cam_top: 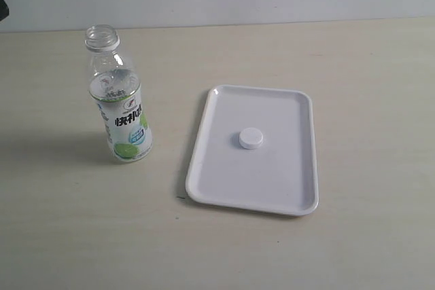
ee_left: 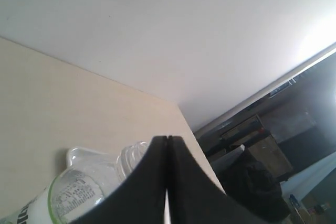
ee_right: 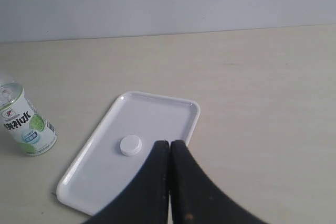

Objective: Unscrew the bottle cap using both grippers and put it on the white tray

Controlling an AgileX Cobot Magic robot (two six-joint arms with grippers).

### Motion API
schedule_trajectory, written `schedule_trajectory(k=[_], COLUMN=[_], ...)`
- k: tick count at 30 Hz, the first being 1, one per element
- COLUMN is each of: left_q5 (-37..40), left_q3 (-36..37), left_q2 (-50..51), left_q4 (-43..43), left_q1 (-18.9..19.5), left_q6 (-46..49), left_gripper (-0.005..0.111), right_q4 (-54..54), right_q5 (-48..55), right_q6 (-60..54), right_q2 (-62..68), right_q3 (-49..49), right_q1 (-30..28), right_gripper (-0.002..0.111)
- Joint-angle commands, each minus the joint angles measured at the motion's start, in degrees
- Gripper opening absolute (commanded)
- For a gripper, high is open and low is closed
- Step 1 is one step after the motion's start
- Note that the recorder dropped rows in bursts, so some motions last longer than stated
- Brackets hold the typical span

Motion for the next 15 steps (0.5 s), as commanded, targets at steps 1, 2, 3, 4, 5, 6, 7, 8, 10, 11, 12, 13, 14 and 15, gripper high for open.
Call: schedule_trajectory(k=[1,2,3,4,5,6,7,8,10,11,12,13,14,15], left_q5=[-0.42,-0.42,-0.42,-0.42,-0.42,-0.42,0.25,6.48,18.45,28.33,39.49,45.01,52.36,58.83], left_q3=[0.37,0.37,0.37,0.37,0.37,0.37,0.37,0.37,0.37,0.37,0.37,0.37,0.37,0.37], left_q2=[-0.42,-1.08,-1.50,-1.91,-2.18,-2.48,-4.17,-7.17,-12.43,-15.59,-19.19,-21.89,-24.78,-27.54], left_q4=[2.75,6.00,7.09,7.40,7.40,7.07,6.77,5.73,2.76,1.42,0.97,0.97,1.58,1.60], left_q1=[0.08,0.08,0.08,0.08,0.08,0.08,-0.05,-0.67,-1.83,-2.51,-3.21,-3.82,-4.45,-5.42], left_q6=[1.07,1.07,1.48,1.77,2.30,3.99,7.48,8.54,9.12,10.15,12.36,13.72,16.63,18.15], left_gripper=[0.000,0.000,0.000,0.000,0.000,0.000,0.000,0.000,0.000,0.000,0.000,0.000,0.000,0.000], right_q4=[-0.13,-0.13,-0.13,-0.13,-0.24,-0.24,-0.14,-0.36,-0.39,-0.39,-0.39,-0.39,-0.39,-0.39], right_q5=[-0.04,-0.04,-0.14,-0.14,-0.15,-0.15,-0.36,-0.36,-0.36,-0.36,-0.36,-0.36,-0.36,-0.36], right_q6=[0.20,0.20,0.20,0.20,0.20,0.20,0.20,0.20,0.20,0.20,0.20,0.20,0.20,0.20], right_q2=[-0.19,-0.19,-0.19,-0.19,-0.19,-0.19,-0.19,-0.19,-0.19,-0.19,-0.19,-0.19,-0.19,-0.19], right_q3=[0.22,0.22,0.22,0.22,0.22,0.22,0.22,0.22,0.22,0.22,0.22,0.22,0.22,0.22], right_q1=[-0.07,-0.07,-0.07,-0.07,-0.07,-0.07,-0.07,-0.07,-0.07,-0.07,-0.07,-0.07,-0.07,-0.07], right_gripper=[0.000,0.000,0.000,0.000,0.000,0.000,0.000,0.000,0.000,0.000,0.000,0.000,0.000,0.000])
